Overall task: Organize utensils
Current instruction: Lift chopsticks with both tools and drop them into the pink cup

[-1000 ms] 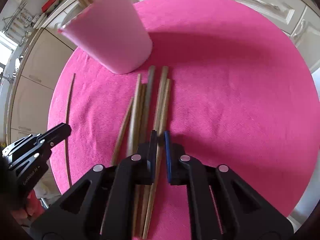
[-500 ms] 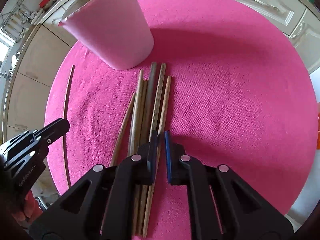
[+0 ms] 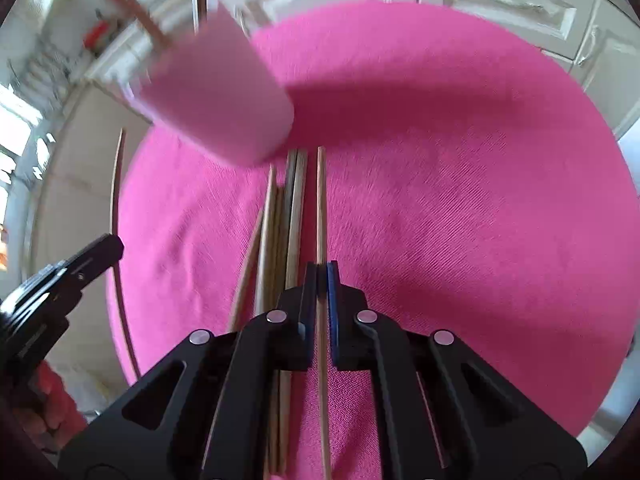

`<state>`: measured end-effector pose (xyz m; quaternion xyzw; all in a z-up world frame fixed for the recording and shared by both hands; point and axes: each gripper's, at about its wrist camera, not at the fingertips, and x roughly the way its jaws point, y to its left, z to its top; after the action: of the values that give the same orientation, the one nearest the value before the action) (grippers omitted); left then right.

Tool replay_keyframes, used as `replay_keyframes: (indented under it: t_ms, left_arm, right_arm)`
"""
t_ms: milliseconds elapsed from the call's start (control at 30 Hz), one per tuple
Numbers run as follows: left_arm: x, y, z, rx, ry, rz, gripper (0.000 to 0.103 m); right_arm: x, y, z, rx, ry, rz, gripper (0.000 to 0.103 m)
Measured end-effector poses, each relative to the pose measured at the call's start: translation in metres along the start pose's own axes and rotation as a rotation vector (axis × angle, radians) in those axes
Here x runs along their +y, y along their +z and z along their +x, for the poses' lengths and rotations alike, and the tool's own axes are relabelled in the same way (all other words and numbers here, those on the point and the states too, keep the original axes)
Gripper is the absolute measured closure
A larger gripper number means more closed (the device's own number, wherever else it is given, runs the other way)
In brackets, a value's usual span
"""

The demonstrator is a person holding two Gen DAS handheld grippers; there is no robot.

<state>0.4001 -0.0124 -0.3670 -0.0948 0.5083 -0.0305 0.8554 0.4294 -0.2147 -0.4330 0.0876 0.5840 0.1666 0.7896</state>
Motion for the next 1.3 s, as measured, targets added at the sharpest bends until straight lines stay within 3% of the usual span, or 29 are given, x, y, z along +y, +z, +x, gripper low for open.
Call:
replay_keyframes:
  t_ms: [167, 267, 400, 733, 900, 1067, 1300]
  left_arm:
    - [-0.001, 0.013, -0.031, -0.132, -0.047, -0.021, 0.098]
    - [-0.002, 0.024, -0.052, -0.251, -0.084, -0.024, 0.098]
    - [-0.008, 0.04, -0.073, -0.387, -0.128, -0.033, 0.098]
    - [-0.022, 0.095, -0.085, -0.629, -0.171, -0.035, 0.098]
    - [-0.025, 0.114, -0.076, -0.698, -0.171, -0.044, 0.098]
    - [-0.025, 0.128, -0.072, -0.765, -0.174, -0.062, 0.098]
    - [-0.03, 0.133, -0.045, -0.774, -0.152, -0.05, 0.098]
  right_arm:
    - [-0.017, 0.008, -0.05, -0.203, 0.062, 0.051, 0.097]
    - [-0.025, 0.011, -0.08, -0.338, 0.087, 0.073, 0.097]
    - [-0.02, 0.034, -0.116, -0.505, 0.107, 0.039, 0.097]
    - [-0.008, 0.094, -0.152, -0.806, 0.111, -0.038, 0.097]
    - [-0.017, 0.114, -0.147, -0.871, 0.14, -0.015, 0.097]
    - [-0.01, 0.13, -0.157, -0.939, 0.242, -0.02, 0.097]
    - [0.012, 0.139, -0.15, -0.912, 0.327, -0.128, 0.097]
